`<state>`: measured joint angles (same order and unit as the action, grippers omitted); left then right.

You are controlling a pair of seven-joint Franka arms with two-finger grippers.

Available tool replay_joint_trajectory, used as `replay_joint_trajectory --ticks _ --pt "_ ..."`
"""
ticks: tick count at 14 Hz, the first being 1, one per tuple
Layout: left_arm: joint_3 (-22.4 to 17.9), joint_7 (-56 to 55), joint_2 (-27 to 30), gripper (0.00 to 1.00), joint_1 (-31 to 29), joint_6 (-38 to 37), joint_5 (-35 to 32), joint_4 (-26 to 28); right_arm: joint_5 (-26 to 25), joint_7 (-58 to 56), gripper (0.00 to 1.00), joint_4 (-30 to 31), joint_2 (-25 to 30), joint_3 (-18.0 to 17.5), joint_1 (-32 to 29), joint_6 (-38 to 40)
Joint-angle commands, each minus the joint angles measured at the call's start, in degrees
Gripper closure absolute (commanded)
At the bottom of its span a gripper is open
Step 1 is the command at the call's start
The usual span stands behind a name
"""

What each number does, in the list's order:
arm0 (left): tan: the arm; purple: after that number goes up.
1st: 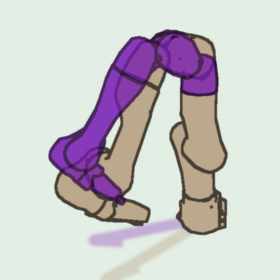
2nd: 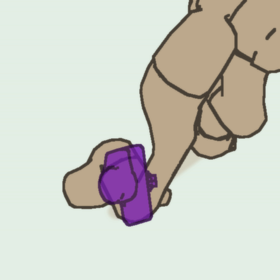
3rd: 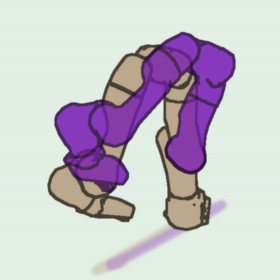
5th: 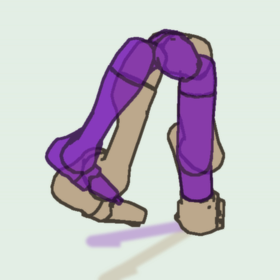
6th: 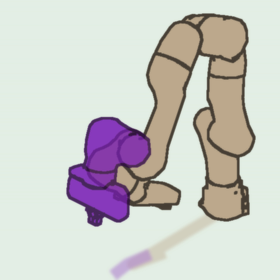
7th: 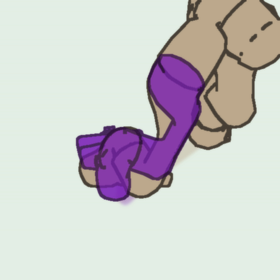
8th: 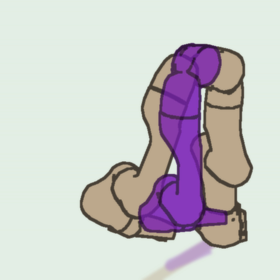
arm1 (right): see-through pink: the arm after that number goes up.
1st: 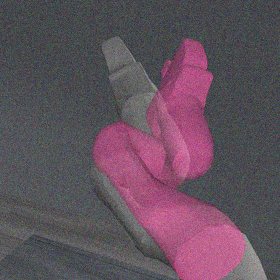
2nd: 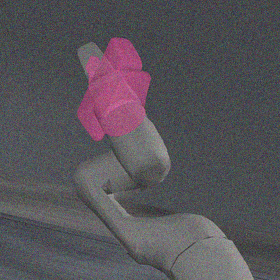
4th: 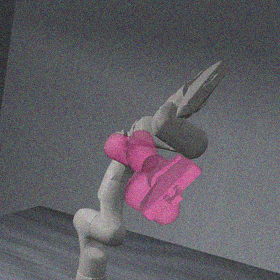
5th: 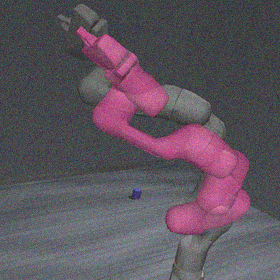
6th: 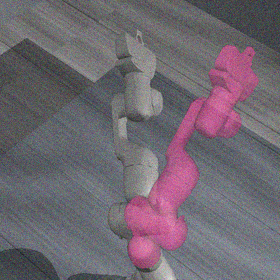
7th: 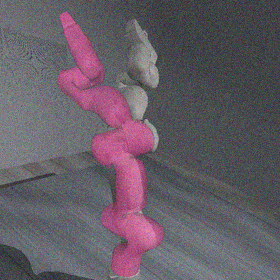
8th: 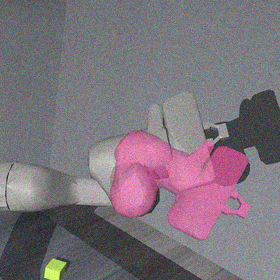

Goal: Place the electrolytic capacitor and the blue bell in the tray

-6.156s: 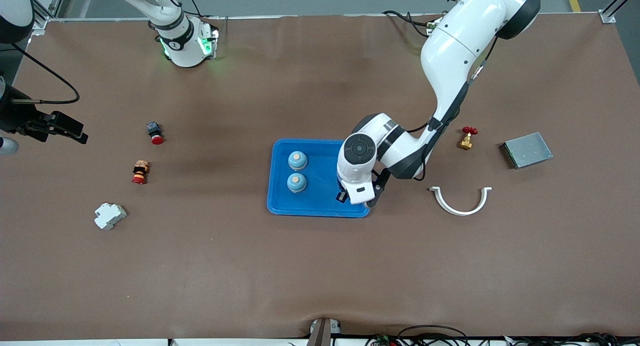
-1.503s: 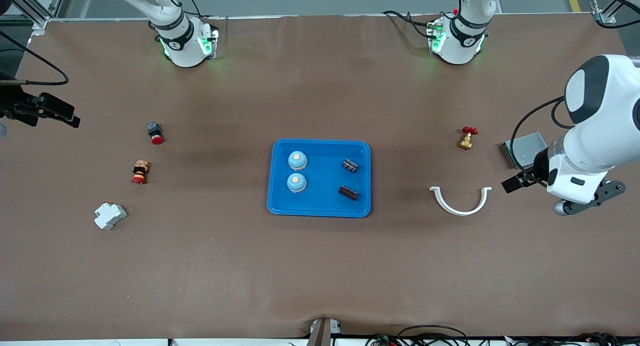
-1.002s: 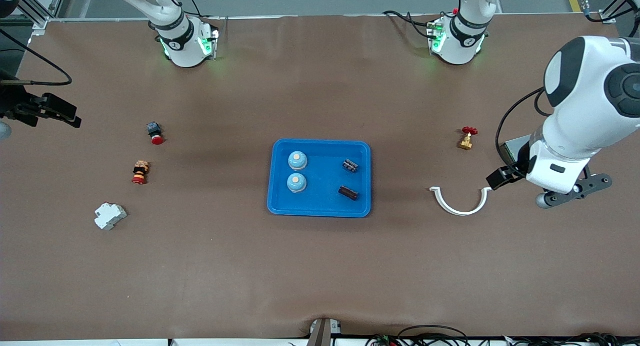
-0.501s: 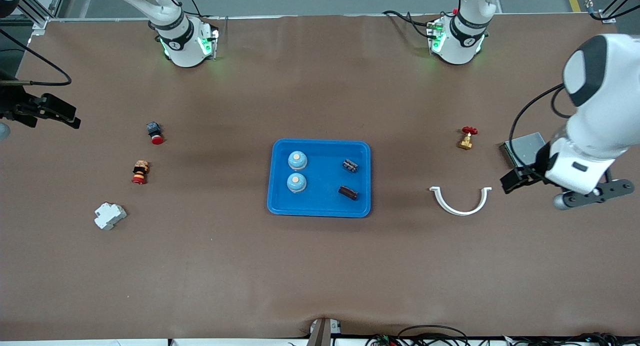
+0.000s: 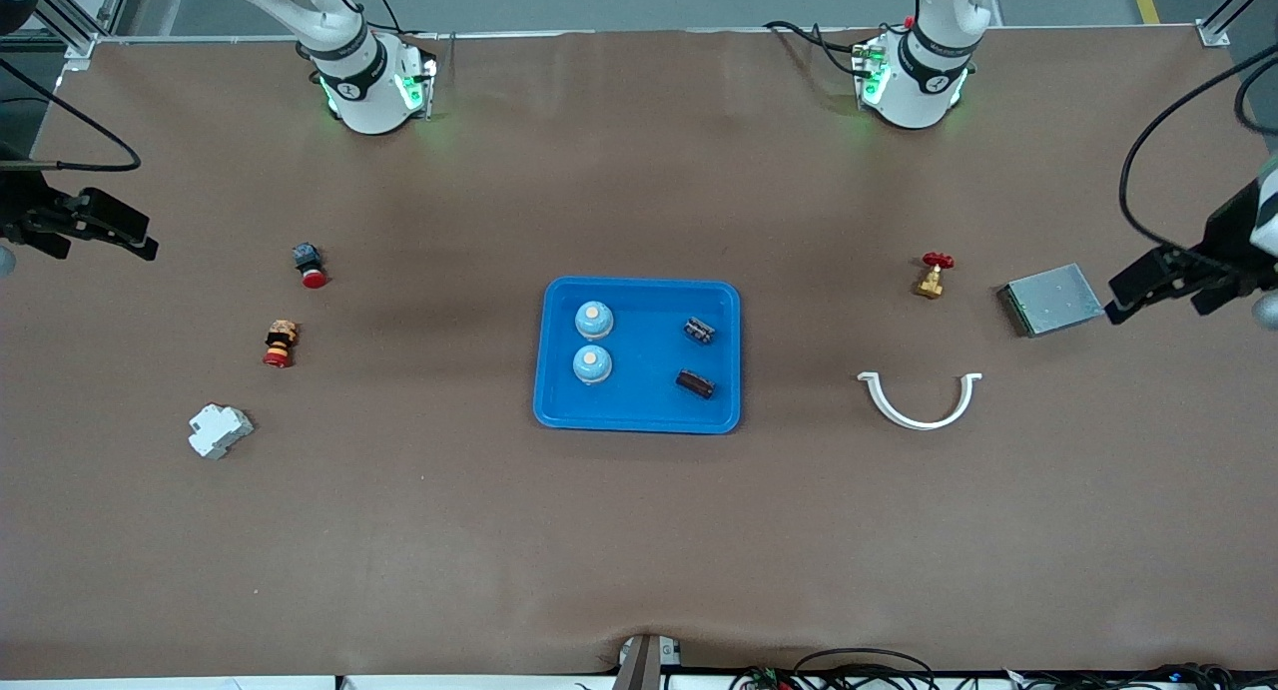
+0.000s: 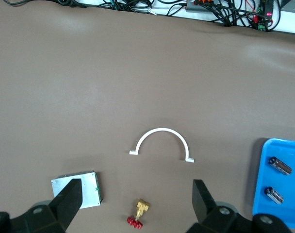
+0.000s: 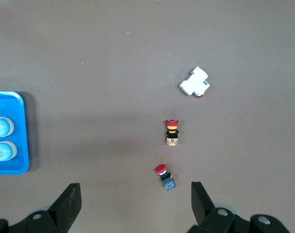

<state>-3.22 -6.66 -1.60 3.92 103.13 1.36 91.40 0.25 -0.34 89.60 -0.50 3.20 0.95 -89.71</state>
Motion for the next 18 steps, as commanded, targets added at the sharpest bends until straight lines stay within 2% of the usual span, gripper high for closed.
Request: replay_joint_trajectory --ticks 1,3,4,6,8,9,12,15,18 --pt "2.2 0.9 3.2 0.0 -1.8 -0.5 1.0 1.8 -0.5 -0.5 0.0 -0.7 -0.2 0.0 0.2 0.1" --pt "10.6 0.8 4.1 0.0 -9.6 -0.3 1.0 1.3 -0.2 -0.5 0.0 -0.7 -0.2 0.0 0.2 -0.1" --pt "12.7 0.6 4.2 0.0 -11.1 -0.3 0.7 0.7 -0.2 -0.5 0.0 -0.7 -0.2 0.0 0.3 -0.1" --pt "12.1 -0.5 4.1 0.0 -9.2 0.0 0.2 0.3 -0.1 -0.5 0.0 -0.7 -0.2 0.0 0.4 -0.3" --pt "7.6 -0.9 4.1 0.0 -5.5 0.0 0.6 -0.3 -0.1 -0.4 0.0 -0.7 -0.3 0.0 0.5 -0.7" --pt "6.8 -0.9 4.1 0.0 -4.9 -0.1 0.6 -0.8 -0.1 -0.4 0.0 -0.7 -0.3 0.0 0.5 -0.8" --pt "6.4 -1.1 3.7 0.0 -3.4 -0.4 0.6 -0.8 0.0 -0.4 0.0 -0.6 -0.3 0.0 0.8 -0.8" --pt "5.3 -1.0 0.6 0.0 -2.7 1.7 1.3 -1.1 0.0 -0.3 0.0 -0.4 -0.4 0.0 1.2 -1.1" --pt "5.5 -0.8 -1.5 0.0 -3.0 1.9 1.4 -4.9 0.0 -0.3 0.0 -0.4 -0.3 0.0 1.2 -1.0"
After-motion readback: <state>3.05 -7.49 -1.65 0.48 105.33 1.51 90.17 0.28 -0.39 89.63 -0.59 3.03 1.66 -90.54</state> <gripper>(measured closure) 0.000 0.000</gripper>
